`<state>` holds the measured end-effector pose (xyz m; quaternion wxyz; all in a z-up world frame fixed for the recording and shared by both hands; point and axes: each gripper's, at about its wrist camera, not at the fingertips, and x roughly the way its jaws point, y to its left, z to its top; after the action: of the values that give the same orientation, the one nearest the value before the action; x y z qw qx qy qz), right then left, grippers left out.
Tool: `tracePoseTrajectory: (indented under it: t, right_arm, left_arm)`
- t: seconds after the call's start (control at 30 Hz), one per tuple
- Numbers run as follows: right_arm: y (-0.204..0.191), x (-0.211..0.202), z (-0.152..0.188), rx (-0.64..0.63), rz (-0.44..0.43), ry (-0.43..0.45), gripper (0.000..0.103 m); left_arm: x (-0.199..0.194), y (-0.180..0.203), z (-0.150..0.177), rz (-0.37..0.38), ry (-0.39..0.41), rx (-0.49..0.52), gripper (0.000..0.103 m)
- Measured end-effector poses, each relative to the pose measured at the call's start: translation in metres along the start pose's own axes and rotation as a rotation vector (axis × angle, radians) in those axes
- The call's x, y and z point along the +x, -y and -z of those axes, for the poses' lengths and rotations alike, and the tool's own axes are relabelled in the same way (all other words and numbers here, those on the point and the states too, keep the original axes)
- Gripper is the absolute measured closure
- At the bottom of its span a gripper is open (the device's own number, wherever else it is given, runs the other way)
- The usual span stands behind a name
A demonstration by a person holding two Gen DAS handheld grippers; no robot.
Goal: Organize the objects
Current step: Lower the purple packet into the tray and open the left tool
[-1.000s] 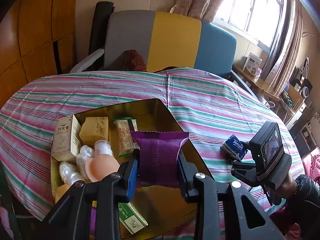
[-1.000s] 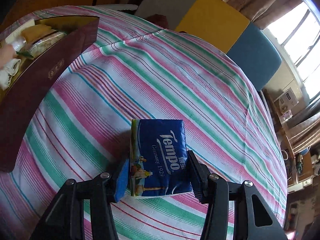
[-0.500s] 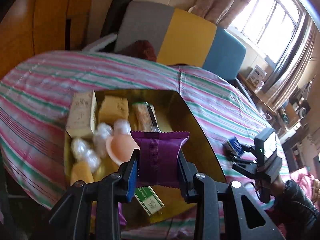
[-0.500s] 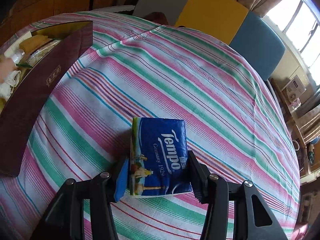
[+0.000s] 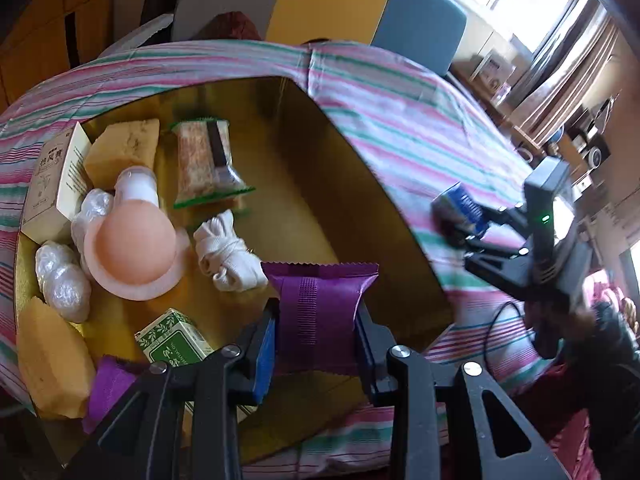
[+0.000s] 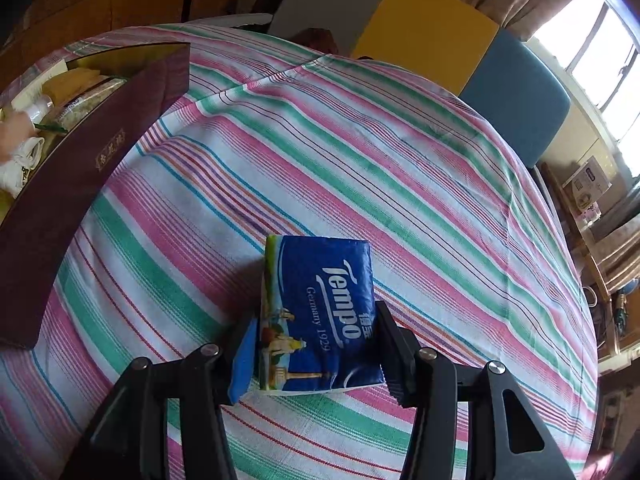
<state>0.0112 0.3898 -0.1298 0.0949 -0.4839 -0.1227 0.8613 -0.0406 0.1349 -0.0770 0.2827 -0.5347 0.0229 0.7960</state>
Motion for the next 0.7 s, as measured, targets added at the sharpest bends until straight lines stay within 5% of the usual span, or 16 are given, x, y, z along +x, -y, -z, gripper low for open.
tracePoseTrajectory:
  t: [0.4,0.7]
  right_arm:
    - [0.001,0.000,0.000,0.004,-0.007,-0.001,0.050]
    - [0.002,0.000,0.000,0.004,-0.009,0.000,0.050]
  left_arm:
    - [0.022,-0.009,0.003,-0.057,-0.055,-0.029,0.058]
    - [-0.020,0.000,0.003,-0.144,0.071,0.036,0.057]
